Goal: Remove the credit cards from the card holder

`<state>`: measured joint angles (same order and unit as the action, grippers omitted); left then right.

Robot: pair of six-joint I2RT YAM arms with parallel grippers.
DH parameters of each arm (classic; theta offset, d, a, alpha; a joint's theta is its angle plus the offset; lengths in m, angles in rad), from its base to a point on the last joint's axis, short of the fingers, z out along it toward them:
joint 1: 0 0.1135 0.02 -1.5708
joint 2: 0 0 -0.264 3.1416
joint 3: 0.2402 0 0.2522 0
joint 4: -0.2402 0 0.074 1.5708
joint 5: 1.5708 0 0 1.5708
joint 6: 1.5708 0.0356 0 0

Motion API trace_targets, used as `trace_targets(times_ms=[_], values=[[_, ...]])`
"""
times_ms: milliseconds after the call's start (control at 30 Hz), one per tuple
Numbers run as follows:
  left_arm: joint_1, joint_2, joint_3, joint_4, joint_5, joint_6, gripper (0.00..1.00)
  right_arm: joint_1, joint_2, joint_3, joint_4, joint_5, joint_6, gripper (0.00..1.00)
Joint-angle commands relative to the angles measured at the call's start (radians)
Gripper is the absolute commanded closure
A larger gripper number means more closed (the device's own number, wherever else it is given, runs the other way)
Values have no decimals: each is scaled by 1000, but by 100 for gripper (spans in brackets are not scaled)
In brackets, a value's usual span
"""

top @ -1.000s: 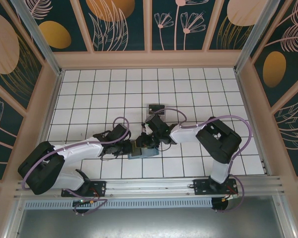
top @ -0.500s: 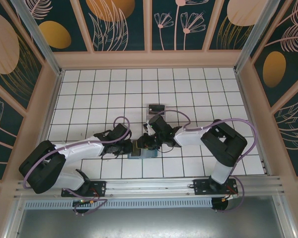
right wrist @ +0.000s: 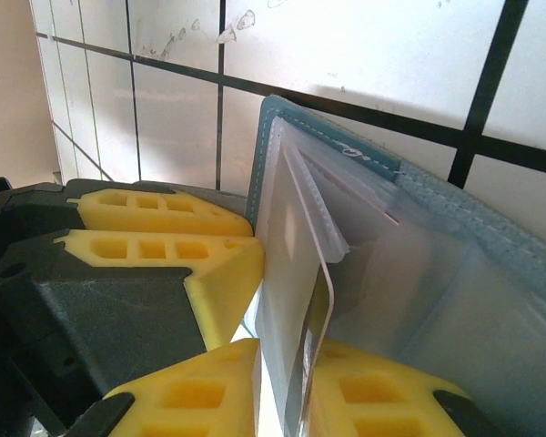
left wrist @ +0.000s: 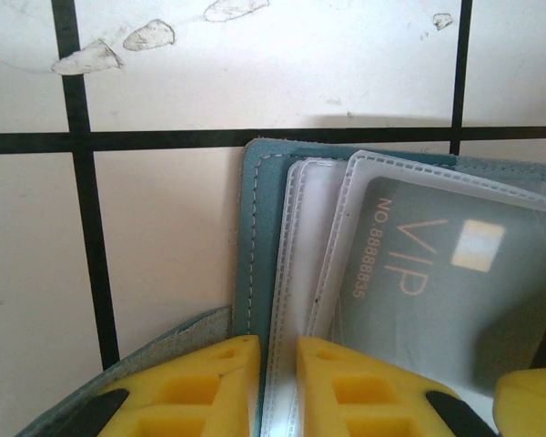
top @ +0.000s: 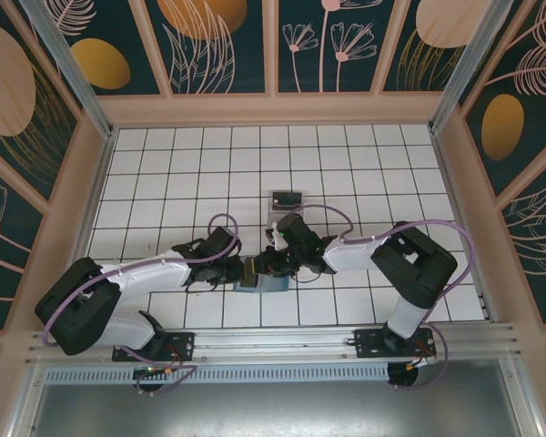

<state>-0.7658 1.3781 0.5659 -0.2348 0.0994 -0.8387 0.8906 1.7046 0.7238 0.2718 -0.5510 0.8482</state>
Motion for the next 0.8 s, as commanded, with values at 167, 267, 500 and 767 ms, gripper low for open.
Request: trace_targets(times_ms=[167, 267, 500, 767], values=[[1, 59, -39, -67, -24, 10, 80, -2, -70, -29, 35, -32, 4, 81], [2, 60, -37, -64, -18, 11, 80, -2, -81, -35, 38, -28, 0, 82], [1, 61, -35, -63, -15, 13, 80, -4, -90, -33, 16, -9, -5, 88], [0, 51, -41, -58, -9, 15, 80, -2, -104, -20, -67, 64, -21, 94]])
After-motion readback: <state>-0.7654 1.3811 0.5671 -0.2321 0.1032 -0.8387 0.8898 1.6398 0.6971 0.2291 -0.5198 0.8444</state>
